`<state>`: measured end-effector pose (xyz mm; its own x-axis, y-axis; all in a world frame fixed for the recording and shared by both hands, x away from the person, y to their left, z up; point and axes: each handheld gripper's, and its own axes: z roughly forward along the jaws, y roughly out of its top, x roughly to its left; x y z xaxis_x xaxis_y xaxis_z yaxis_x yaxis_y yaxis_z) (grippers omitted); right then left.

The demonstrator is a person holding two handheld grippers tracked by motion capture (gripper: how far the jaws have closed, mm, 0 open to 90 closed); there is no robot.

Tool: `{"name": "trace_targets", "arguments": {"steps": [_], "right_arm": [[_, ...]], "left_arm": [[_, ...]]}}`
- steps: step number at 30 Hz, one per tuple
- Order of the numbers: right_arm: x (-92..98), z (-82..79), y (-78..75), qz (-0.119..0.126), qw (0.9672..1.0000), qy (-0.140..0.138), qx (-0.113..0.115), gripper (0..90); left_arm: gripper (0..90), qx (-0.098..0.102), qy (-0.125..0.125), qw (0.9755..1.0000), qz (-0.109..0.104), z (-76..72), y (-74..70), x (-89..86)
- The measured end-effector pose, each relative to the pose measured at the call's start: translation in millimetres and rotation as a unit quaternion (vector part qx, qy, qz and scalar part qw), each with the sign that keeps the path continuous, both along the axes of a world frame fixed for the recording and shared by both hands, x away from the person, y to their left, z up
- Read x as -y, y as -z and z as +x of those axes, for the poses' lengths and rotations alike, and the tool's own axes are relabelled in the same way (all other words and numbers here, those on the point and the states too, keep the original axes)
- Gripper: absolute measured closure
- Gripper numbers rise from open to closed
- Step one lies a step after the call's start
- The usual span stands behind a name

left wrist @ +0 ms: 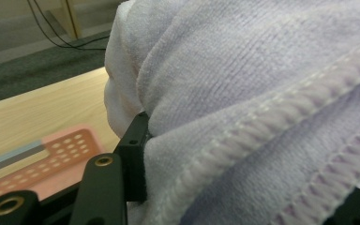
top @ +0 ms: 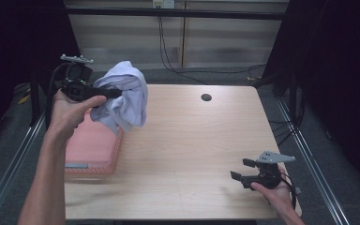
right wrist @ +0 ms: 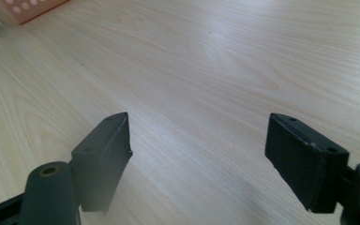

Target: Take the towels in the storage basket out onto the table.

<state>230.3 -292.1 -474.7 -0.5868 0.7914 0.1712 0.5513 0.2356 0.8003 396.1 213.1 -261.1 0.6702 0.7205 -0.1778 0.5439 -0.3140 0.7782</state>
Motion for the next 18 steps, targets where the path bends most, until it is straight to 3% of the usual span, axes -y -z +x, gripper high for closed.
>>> {"name": "trace_targets", "arguments": {"steps": [8,18], "right_arm": [[2.0,0.0,-0.2,0.0,1.0,0.001,0.002,22.1],[3.3,-0.1,-0.2,0.0,1.0,0.001,0.003,22.1]], "left_arm": [[48.0,-0.017,0.044,0.9987,0.018,6.0,24.8,47.3],[47.9,-0.04,0.085,0.9954,0.02,0.2,65.2,97.4]]}}
